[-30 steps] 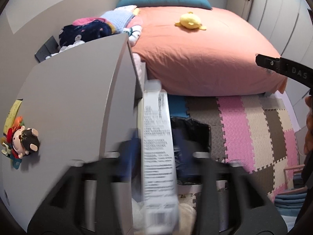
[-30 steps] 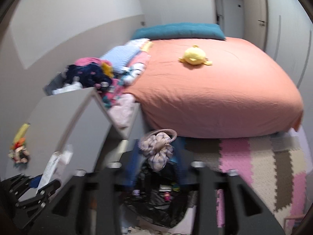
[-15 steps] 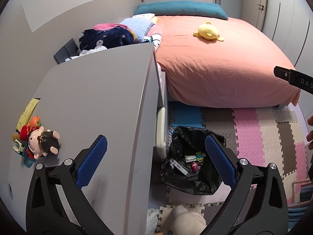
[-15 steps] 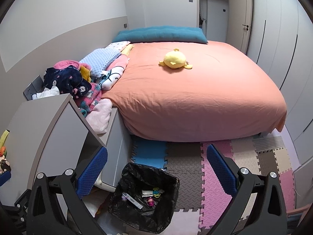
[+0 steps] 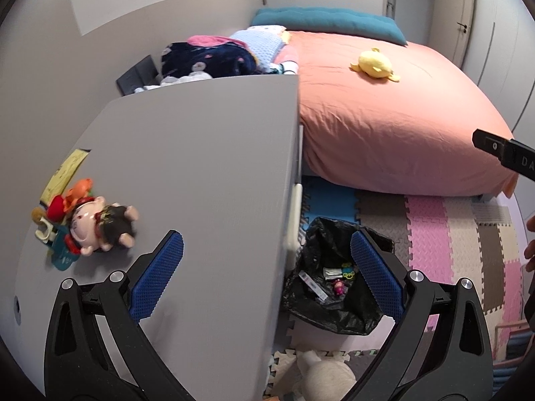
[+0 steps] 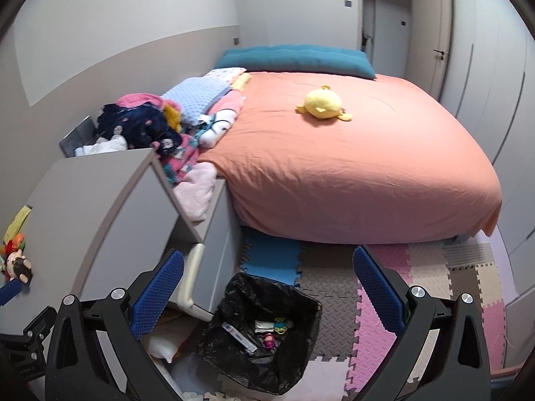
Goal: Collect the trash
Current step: 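Swing both open tools back over the table toward the remaining toys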
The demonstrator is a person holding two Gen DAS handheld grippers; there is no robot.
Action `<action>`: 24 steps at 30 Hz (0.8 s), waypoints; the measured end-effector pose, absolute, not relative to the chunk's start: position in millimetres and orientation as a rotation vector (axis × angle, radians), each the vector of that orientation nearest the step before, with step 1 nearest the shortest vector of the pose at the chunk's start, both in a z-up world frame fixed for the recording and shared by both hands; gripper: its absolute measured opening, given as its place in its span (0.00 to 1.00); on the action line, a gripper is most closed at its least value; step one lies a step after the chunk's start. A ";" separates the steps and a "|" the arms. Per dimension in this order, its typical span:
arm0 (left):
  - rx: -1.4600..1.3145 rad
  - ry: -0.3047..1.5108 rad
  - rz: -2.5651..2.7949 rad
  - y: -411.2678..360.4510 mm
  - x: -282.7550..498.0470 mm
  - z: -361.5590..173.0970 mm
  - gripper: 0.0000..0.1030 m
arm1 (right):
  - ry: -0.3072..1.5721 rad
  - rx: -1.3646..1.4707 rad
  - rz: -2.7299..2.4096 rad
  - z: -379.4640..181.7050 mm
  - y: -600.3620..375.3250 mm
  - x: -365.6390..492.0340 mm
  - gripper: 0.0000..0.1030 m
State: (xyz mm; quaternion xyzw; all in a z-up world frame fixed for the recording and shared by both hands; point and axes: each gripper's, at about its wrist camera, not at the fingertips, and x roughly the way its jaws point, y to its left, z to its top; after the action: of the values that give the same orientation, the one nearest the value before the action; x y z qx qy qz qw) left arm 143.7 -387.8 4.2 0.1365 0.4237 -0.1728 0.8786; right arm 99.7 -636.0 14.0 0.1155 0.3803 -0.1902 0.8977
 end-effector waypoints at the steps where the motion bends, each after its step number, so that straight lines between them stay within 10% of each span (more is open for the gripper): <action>1: 0.277 0.879 -0.352 -381.4 144.0 6.0 0.94 | 0.789 0.233 -0.385 14.7 -630.6 101.5 0.98; 24: 0.145 0.865 -0.198 -248.6 145.7 14.0 0.94 | 0.788 0.103 -0.119 32.7 -477.5 142.1 0.98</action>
State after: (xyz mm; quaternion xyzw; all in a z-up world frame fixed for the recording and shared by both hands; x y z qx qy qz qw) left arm 145.7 -248.6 14.0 0.0701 0.4181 -0.0957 0.9006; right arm 142.1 -477.5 32.7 0.0501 0.3835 -0.0578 0.9204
